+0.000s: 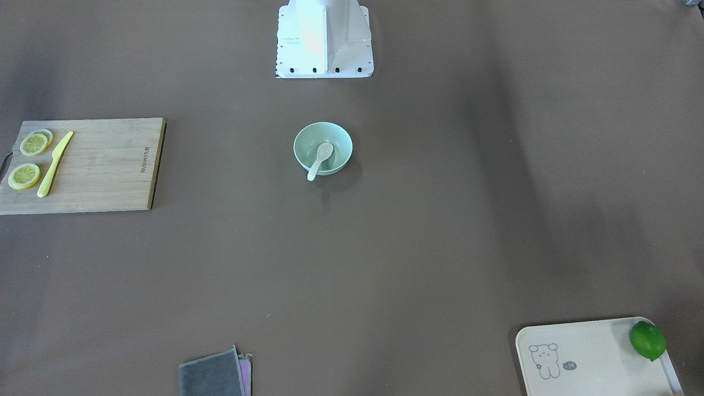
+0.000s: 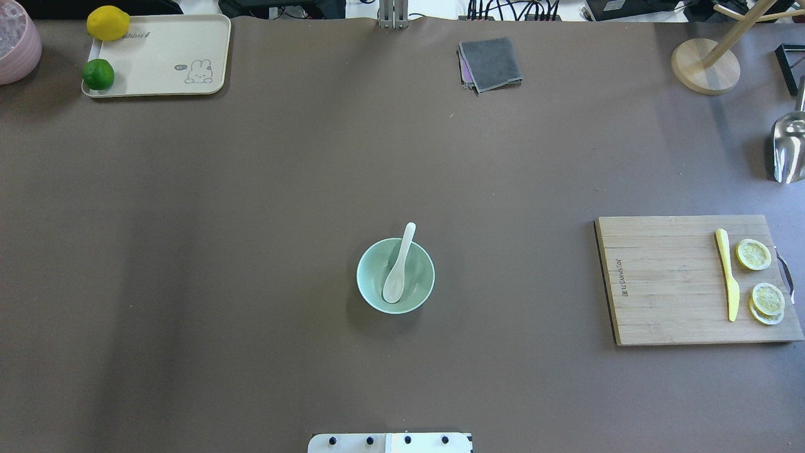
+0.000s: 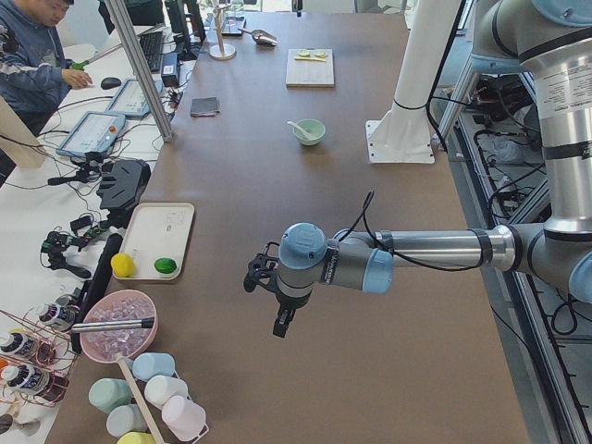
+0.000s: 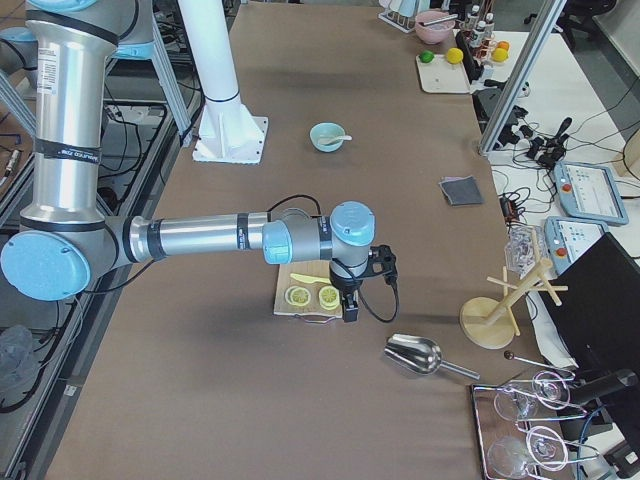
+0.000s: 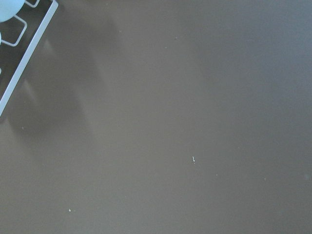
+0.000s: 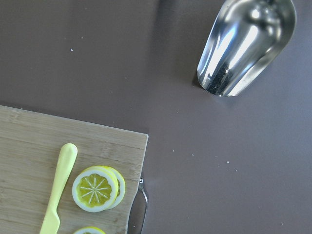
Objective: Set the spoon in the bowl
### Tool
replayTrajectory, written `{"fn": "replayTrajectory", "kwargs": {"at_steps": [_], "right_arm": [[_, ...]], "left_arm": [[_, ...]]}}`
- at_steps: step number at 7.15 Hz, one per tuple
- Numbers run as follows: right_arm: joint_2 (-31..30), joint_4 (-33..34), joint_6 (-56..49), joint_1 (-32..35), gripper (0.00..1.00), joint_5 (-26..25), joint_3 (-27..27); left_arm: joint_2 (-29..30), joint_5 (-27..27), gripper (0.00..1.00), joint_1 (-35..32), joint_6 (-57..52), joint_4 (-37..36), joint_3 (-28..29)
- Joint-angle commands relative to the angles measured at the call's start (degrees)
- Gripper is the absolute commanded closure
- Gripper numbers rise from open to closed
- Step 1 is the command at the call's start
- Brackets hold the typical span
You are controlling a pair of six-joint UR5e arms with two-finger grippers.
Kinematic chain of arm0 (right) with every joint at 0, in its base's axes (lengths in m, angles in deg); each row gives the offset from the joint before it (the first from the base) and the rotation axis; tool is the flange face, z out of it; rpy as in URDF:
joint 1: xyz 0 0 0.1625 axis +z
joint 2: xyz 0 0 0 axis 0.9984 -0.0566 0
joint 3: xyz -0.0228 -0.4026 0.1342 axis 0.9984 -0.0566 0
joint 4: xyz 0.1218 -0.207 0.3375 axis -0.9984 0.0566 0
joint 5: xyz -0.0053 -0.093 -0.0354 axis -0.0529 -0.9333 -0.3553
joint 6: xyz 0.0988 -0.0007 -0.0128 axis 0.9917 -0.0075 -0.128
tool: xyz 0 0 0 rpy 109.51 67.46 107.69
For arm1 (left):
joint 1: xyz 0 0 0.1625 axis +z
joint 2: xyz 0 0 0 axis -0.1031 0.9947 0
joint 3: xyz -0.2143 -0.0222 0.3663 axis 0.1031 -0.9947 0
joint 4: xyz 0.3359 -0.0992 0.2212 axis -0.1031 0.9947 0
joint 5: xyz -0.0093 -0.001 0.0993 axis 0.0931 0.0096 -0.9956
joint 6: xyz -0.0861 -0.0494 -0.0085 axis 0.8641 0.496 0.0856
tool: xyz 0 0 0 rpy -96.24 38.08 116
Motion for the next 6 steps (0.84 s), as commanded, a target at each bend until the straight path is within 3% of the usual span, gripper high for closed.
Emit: {"fn": "replayTrajectory", "kwargs": {"at_steps": [1, 6], "right_arm": [[0.43, -0.13, -0.42, 0.51, 0.0, -0.08, -1.38], [-0.17, -0.22, 0.2, 0.51, 0.0, 0.18, -0.77]], "left_arm": [[1.79, 1.1, 0.02, 0.0, 9.75, -0.28, -0.79], [0.57, 1.44, 0.02, -0.17, 9.7, -0.02, 0.63]]}}
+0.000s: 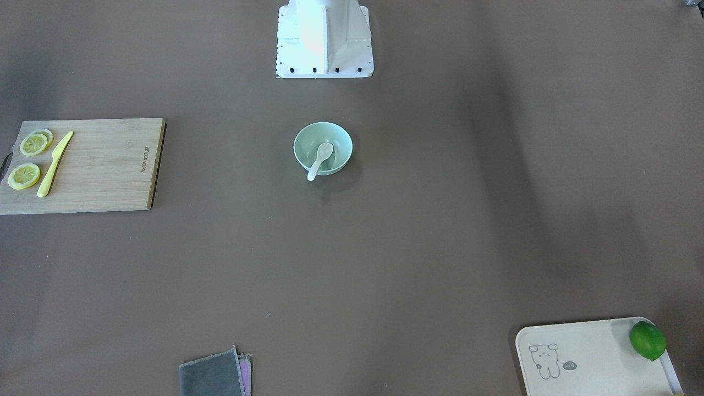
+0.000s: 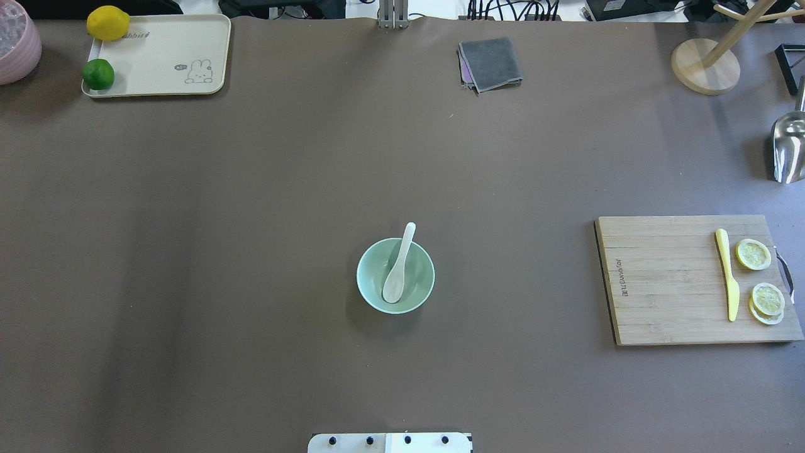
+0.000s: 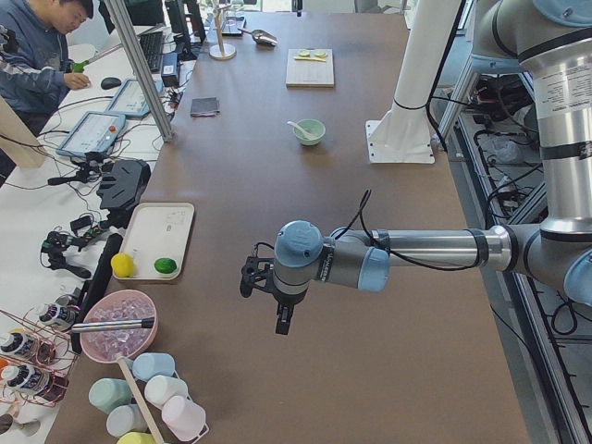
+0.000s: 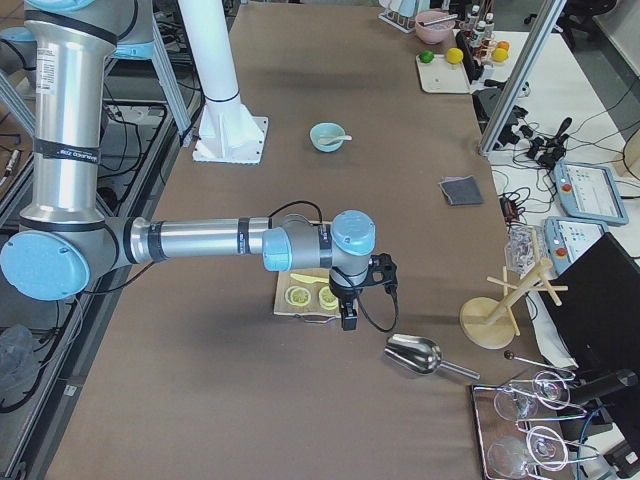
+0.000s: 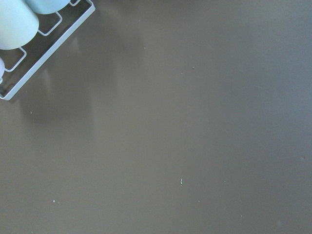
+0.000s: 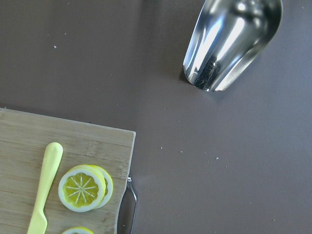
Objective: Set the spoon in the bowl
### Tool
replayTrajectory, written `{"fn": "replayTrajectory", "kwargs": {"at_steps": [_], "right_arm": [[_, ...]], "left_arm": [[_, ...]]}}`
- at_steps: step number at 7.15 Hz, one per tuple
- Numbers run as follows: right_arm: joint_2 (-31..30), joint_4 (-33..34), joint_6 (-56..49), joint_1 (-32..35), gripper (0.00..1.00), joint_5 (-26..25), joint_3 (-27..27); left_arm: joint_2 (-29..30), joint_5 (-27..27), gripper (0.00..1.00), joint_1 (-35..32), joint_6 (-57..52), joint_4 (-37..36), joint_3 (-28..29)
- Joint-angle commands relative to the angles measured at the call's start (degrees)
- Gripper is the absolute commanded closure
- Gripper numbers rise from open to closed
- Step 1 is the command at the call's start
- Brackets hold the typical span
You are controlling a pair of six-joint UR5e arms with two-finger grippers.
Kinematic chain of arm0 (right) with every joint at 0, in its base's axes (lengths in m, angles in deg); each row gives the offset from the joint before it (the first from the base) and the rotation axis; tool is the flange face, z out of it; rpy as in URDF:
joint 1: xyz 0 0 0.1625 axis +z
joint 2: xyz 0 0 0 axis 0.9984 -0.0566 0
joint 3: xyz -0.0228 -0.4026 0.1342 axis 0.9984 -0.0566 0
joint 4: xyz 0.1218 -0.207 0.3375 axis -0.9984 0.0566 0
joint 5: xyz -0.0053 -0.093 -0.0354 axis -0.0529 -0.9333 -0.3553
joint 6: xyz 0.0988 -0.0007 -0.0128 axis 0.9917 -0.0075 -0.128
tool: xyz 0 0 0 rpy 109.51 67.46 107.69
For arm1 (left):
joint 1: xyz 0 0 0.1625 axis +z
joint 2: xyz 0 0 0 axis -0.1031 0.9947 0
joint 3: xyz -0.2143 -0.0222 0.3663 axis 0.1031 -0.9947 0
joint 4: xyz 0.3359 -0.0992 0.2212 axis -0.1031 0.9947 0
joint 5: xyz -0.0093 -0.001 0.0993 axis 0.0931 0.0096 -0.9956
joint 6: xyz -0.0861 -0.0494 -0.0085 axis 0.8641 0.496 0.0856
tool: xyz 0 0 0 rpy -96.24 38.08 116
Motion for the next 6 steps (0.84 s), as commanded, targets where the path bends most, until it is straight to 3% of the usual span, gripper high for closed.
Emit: {"fn": "replayTrajectory", "kwargs": {"at_steps": [1, 6], "right_arm": [[-0.14, 0.06, -0.04, 0.0, 0.0, 1.98, 0.12], [-0.05, -0.03, -0.48, 0.0, 0.0, 2.0, -2.17]], "left_arm": [[-0.05, 0.4, 0.02, 0.06, 0.01, 0.38, -0.35], [-0.31, 0.49, 0.02, -0.99, -0.17, 2.21, -1.93]]}}
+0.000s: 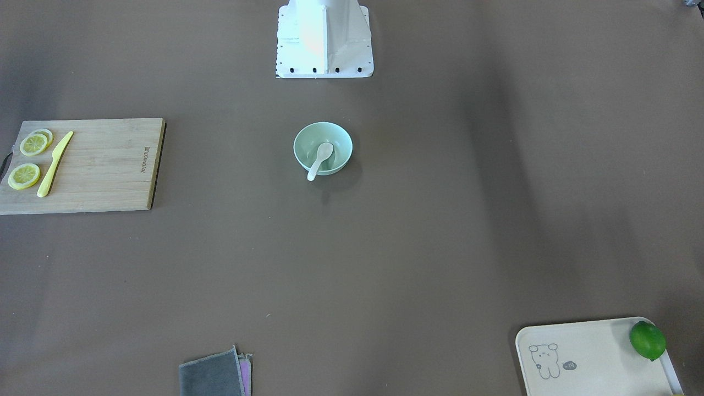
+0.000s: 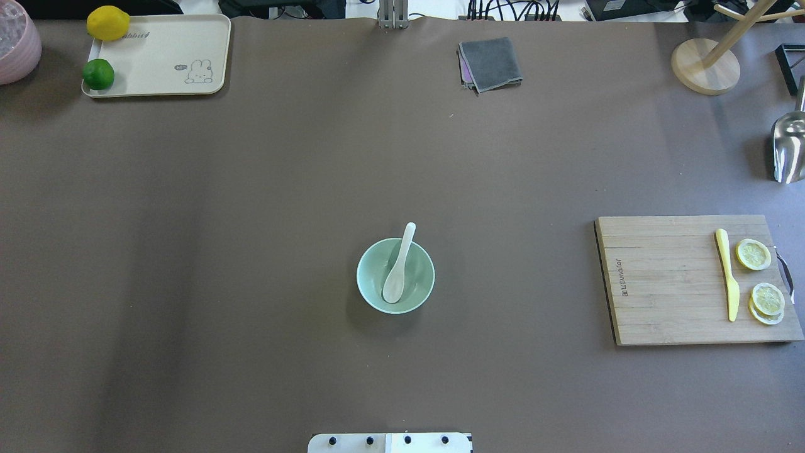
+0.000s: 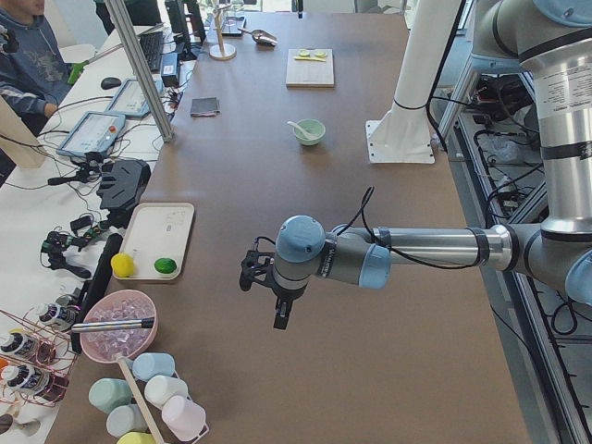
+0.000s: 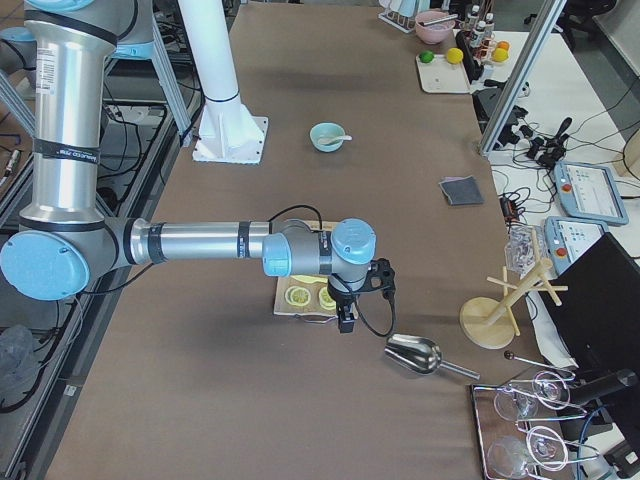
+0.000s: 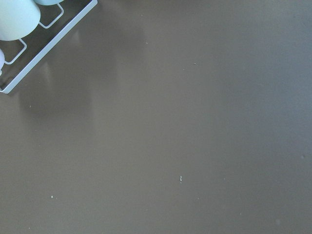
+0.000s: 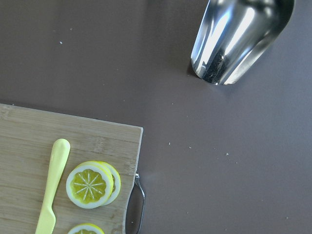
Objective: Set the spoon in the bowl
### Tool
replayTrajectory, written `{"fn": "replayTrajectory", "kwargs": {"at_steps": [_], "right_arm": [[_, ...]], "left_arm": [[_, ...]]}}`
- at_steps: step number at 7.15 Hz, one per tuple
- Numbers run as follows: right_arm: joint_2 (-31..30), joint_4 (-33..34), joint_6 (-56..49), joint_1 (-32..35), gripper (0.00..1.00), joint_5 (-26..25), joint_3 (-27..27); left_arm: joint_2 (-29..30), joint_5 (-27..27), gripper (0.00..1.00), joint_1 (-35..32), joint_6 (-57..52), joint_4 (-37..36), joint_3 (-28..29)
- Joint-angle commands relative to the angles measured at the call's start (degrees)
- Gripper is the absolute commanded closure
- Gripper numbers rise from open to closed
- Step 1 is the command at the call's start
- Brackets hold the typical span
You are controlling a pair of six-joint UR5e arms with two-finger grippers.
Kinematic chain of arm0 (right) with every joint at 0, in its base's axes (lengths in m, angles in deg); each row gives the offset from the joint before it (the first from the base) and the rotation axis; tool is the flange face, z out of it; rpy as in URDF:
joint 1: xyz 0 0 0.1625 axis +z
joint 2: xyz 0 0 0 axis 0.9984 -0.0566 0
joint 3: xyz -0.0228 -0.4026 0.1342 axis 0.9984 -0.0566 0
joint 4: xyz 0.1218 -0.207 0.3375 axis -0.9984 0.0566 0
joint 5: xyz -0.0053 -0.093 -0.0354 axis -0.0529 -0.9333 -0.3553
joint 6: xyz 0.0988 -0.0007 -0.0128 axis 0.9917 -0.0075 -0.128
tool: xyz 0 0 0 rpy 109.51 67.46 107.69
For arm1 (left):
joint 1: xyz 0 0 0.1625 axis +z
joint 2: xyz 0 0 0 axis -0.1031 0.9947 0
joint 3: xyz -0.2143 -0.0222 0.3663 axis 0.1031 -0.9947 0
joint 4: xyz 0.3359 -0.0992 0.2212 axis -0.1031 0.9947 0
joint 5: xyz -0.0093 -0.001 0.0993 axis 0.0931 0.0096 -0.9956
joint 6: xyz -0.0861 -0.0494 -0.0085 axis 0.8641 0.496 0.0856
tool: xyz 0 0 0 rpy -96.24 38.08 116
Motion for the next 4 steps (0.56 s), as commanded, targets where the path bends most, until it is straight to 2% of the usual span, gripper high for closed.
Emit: {"fn": "replayTrajectory", "kwargs": {"at_steps": [1, 4], "right_arm": [[0.01, 0.0, -0.1, 0.0, 0.0, -0.23, -0.2], [0.62, 0.0, 0.16, -0.09, 0.0, 0.12, -0.02]], "left_arm": [[-0.04, -0.03, 0.02, -0.39, -0.09, 1.25, -0.52], [-0.3, -0.04, 0.02, -0.31, -0.09, 2.39, -0.52]]}}
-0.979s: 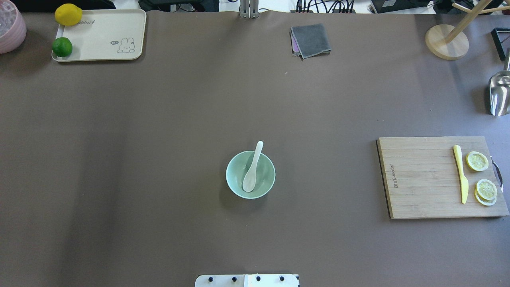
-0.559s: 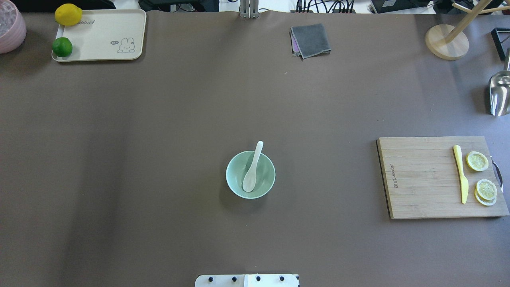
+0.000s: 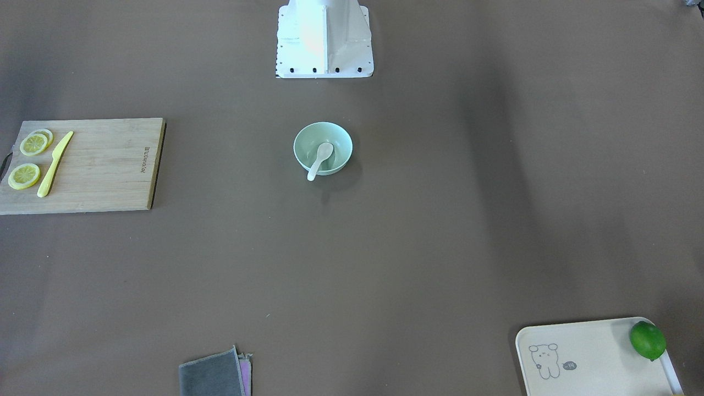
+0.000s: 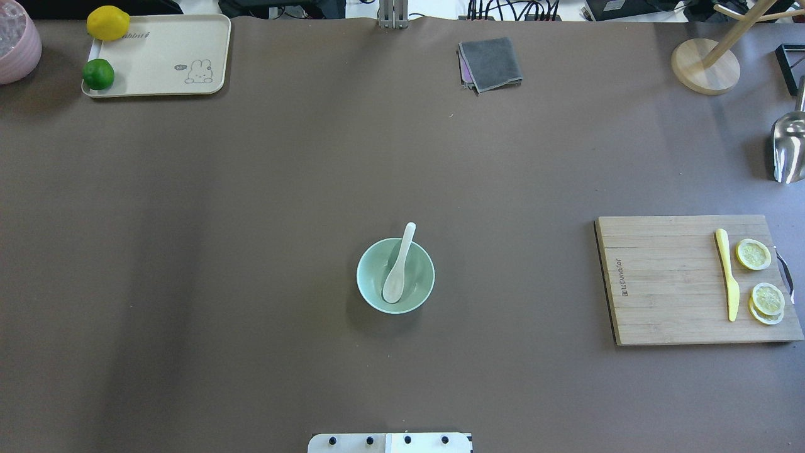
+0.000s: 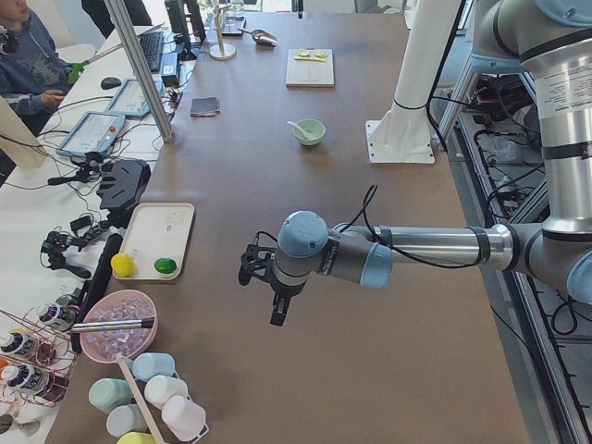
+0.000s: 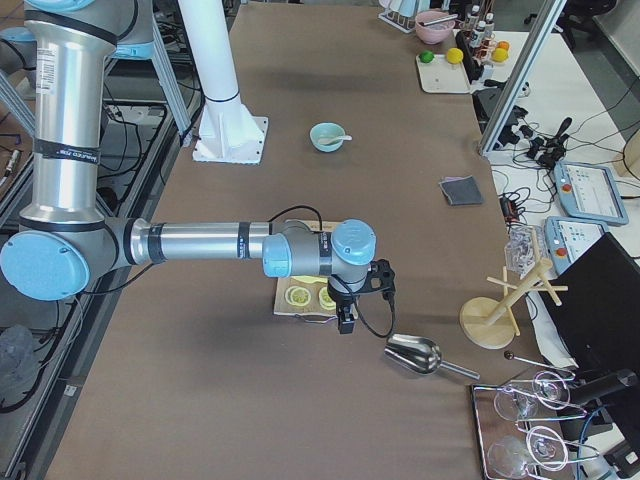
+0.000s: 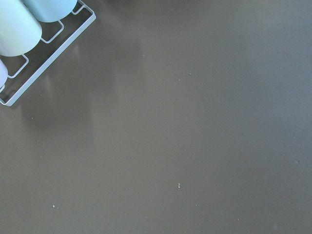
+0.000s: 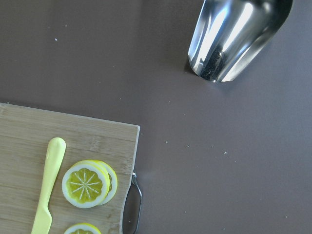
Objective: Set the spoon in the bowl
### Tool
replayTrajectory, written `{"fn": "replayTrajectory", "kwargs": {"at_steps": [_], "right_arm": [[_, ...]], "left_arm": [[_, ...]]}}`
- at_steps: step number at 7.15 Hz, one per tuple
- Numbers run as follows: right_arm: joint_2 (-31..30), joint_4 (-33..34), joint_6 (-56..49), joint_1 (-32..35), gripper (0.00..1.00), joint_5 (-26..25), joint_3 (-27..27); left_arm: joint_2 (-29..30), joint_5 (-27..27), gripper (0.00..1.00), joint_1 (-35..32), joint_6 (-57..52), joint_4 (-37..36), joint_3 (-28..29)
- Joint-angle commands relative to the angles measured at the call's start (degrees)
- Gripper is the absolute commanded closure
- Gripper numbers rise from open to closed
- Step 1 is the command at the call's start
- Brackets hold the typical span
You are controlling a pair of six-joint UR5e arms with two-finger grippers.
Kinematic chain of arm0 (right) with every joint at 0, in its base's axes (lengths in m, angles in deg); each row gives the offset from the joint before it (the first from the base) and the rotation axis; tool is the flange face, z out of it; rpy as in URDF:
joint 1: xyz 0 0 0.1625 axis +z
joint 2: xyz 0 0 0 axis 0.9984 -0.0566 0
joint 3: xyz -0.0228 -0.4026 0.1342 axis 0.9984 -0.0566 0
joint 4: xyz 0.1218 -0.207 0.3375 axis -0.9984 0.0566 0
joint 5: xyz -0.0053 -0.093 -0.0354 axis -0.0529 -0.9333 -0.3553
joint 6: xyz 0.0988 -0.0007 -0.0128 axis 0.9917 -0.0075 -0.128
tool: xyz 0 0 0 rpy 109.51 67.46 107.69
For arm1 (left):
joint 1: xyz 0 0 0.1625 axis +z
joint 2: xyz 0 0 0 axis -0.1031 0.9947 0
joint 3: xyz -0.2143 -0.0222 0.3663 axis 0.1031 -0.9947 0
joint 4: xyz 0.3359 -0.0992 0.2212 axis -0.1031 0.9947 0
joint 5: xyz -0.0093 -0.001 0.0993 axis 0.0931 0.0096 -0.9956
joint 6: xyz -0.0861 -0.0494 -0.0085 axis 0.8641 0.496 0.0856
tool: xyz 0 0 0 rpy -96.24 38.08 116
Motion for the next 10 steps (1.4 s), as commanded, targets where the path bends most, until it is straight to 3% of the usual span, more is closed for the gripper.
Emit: {"fn": "replayTrajectory", "kwargs": {"at_steps": [1, 10], "right_arm": [[0.47, 0.0, -0.03, -0.07, 0.0, 0.11, -0.22], [-0.32, 0.0, -0.12, -0.07, 0.0, 0.38, 0.13]], "left_arm": [[-0.61, 0.01, 0.02, 0.24, 0.0, 1.72, -0.43], [-0.52, 0.09, 0.02, 0.42, 0.09, 1.91, -0.35]]}}
